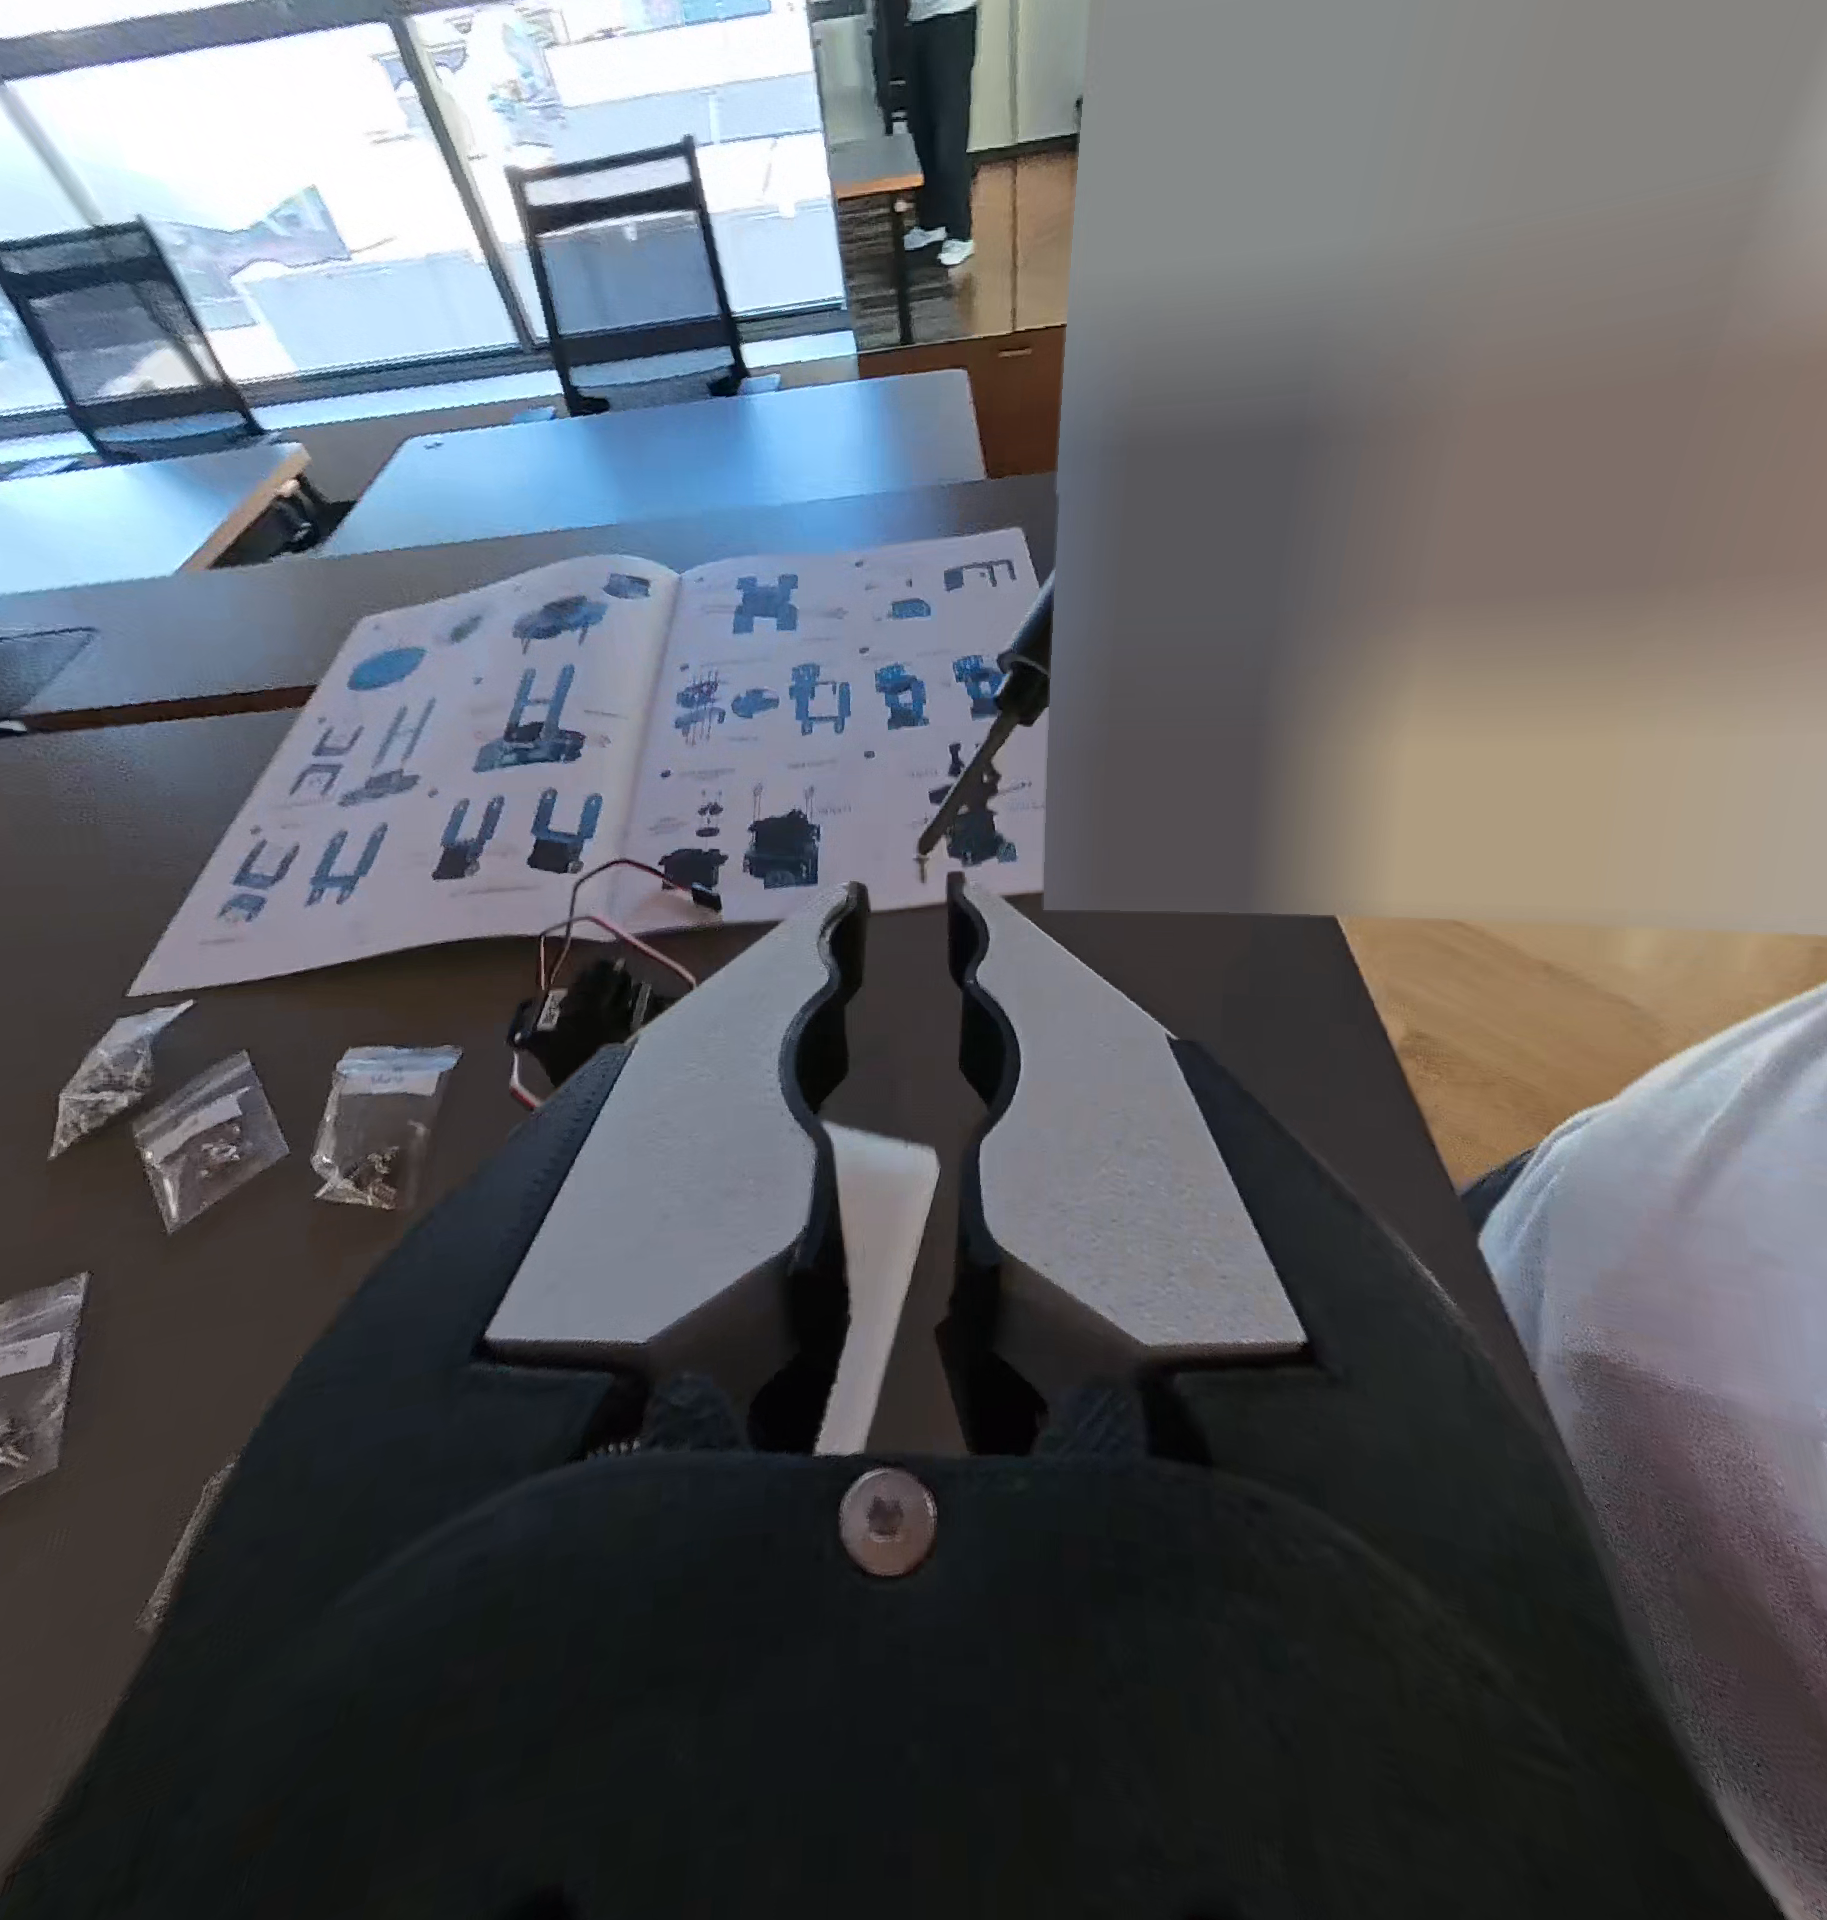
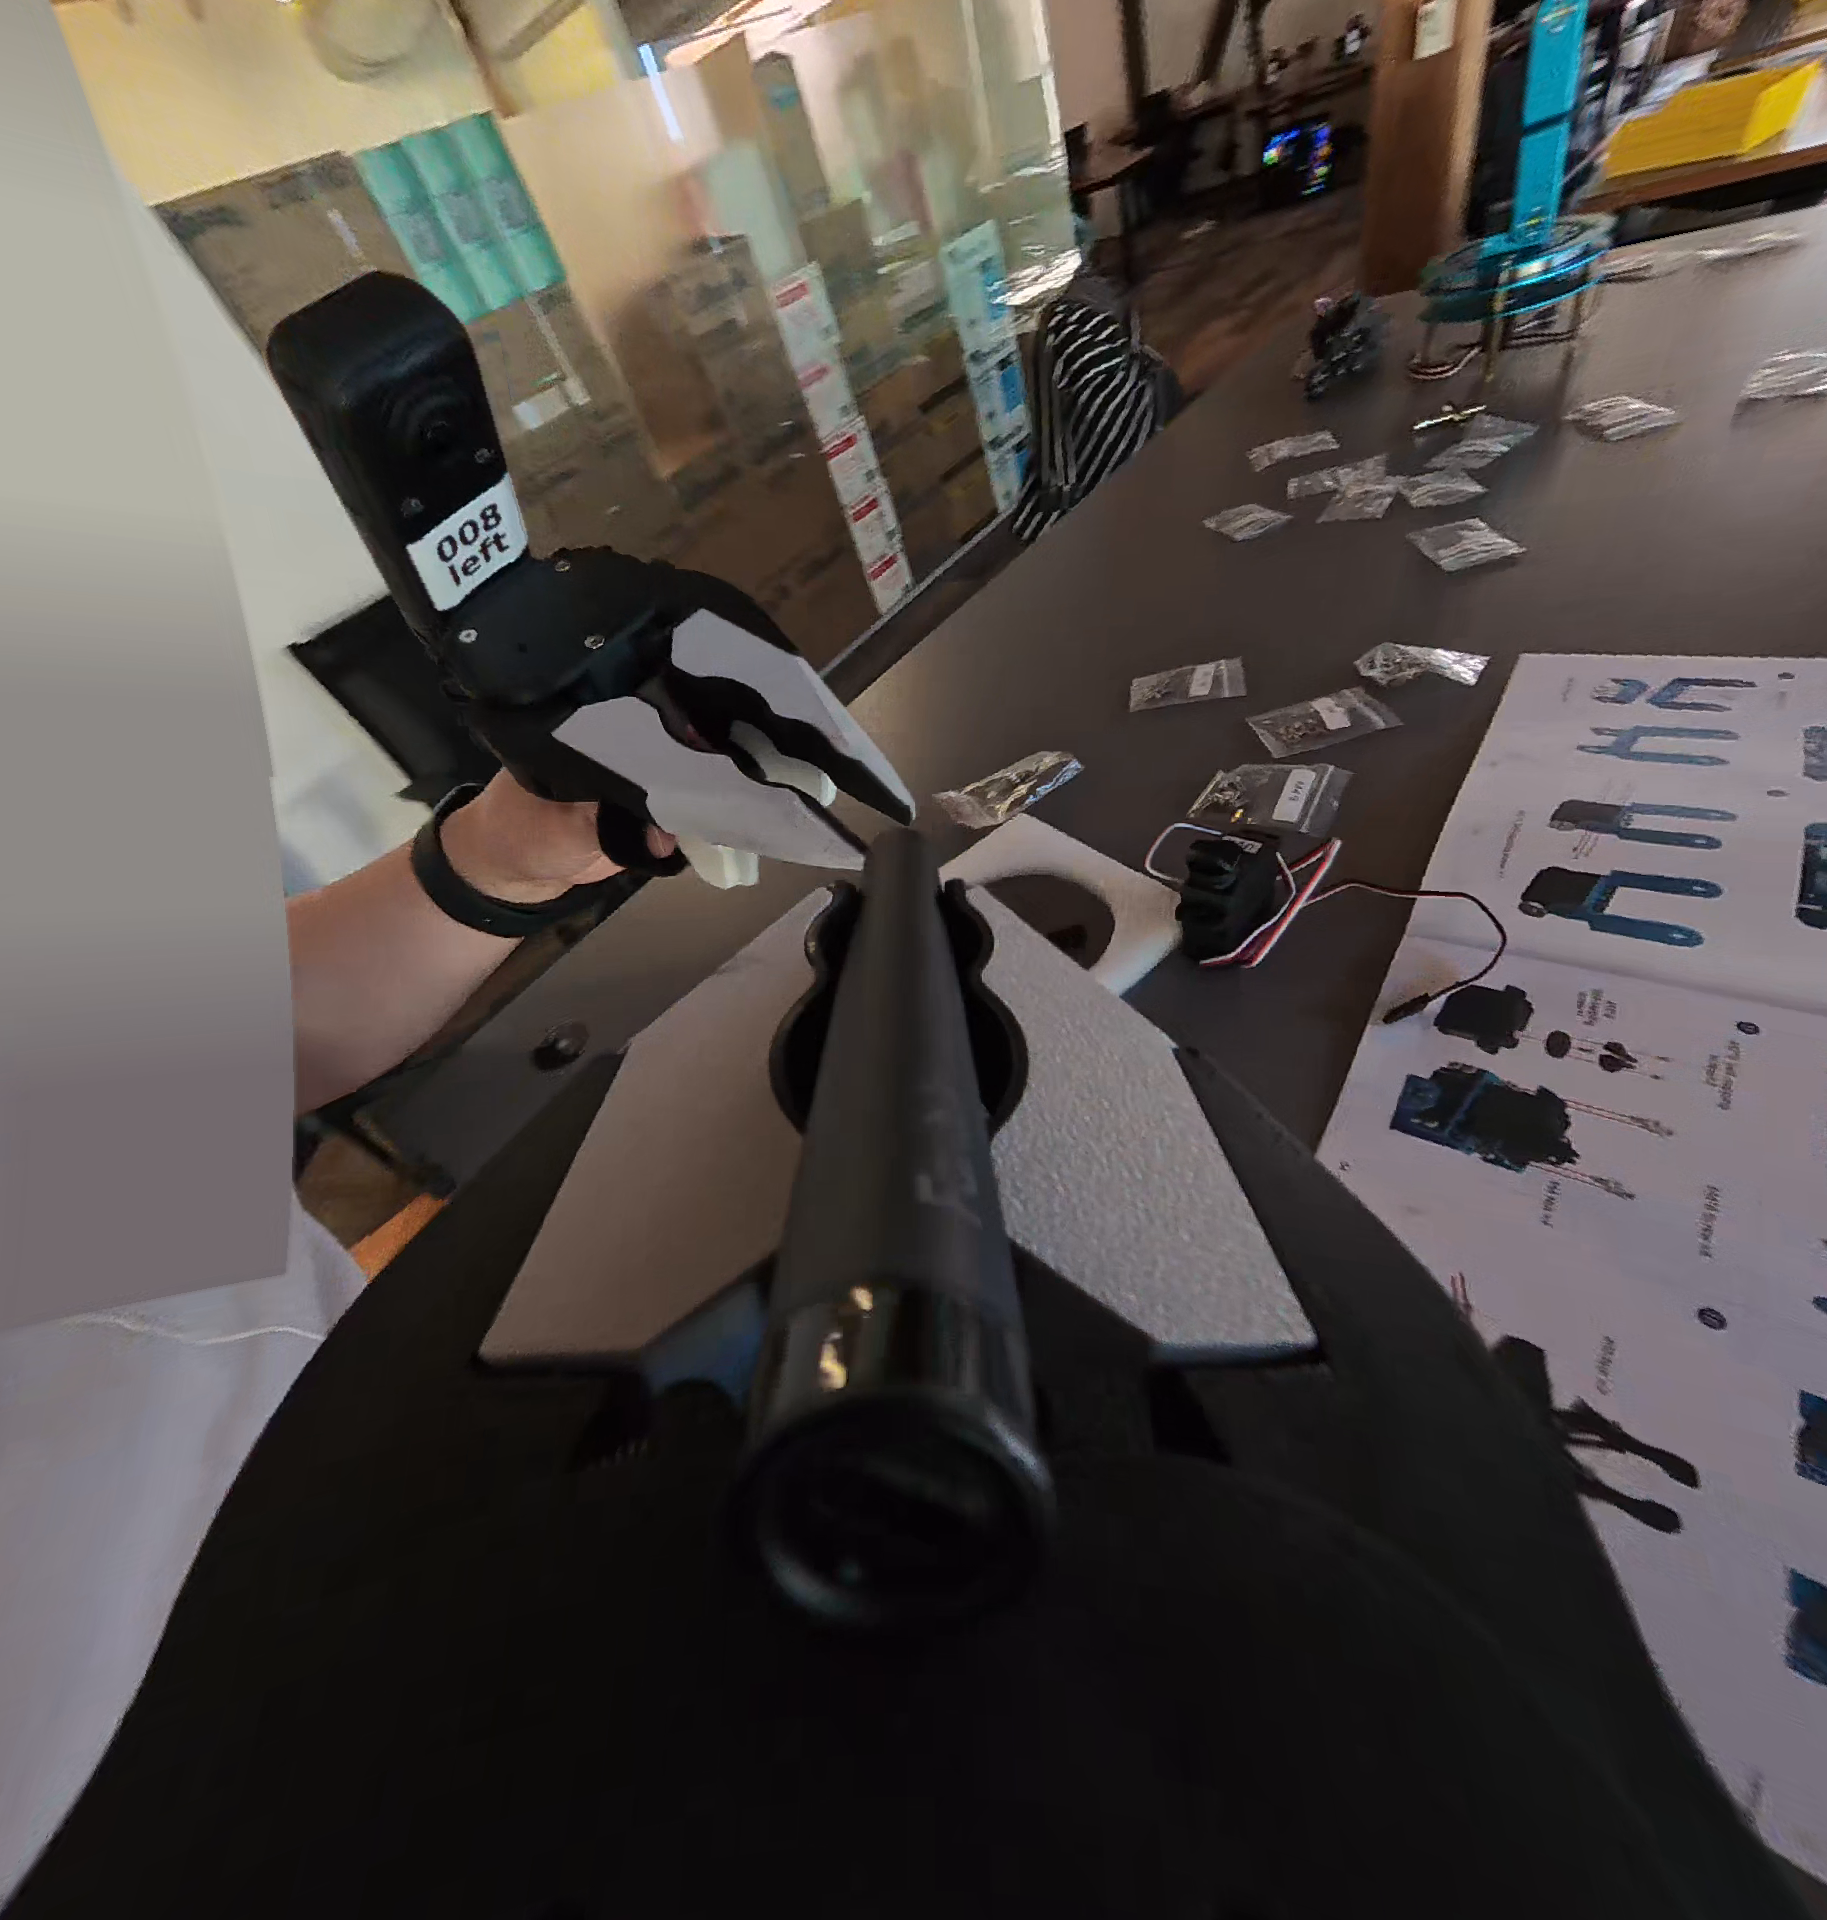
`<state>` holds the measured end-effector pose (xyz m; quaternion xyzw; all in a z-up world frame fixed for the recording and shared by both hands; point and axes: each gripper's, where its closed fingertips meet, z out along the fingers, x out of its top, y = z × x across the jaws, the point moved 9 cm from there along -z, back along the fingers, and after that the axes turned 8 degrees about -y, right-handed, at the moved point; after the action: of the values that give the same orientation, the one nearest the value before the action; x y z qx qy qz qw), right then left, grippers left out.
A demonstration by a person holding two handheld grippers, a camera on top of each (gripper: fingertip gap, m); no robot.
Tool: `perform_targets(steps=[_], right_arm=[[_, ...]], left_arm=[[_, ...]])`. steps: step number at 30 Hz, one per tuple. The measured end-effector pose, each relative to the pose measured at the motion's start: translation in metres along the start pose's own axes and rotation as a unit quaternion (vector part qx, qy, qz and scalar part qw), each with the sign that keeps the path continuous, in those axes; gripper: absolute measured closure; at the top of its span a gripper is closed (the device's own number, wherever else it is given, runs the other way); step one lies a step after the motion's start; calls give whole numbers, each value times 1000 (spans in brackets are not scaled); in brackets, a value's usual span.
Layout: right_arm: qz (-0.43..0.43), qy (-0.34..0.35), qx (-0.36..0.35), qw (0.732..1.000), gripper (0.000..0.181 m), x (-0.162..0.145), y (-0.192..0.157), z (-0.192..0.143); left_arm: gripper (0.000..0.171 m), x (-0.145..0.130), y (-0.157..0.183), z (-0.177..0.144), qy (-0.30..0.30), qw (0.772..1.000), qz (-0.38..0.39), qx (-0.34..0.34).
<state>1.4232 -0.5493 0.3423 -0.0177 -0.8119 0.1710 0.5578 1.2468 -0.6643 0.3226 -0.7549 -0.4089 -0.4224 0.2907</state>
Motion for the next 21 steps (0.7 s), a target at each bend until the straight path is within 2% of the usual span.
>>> perform_targets(steps=[3, 7, 11, 17, 21], right_arm=[[5, -6, 50, 999, 165, 4, 10, -21], [-7, -13, 73, 997, 165, 6, 22, -40], [-10, -13, 98, 995, 165, 4, 29, -46], [0, -17, 130, 991, 166, 4, 34, -51], [8, -20, 144, 989, 165, 5, 35, -57]], left_arm=[[164, 14, 15, 13, -14, 1000, -5, 25], [163, 25, 29, 23, -24, 999, -27, 14], [155, 33, 35, 27, -34, 998, -26, 40], [153, 38, 43, 28, -31, 999, 30, 32], [161, 39, 45, 29, -22, 997, 76, 18]])
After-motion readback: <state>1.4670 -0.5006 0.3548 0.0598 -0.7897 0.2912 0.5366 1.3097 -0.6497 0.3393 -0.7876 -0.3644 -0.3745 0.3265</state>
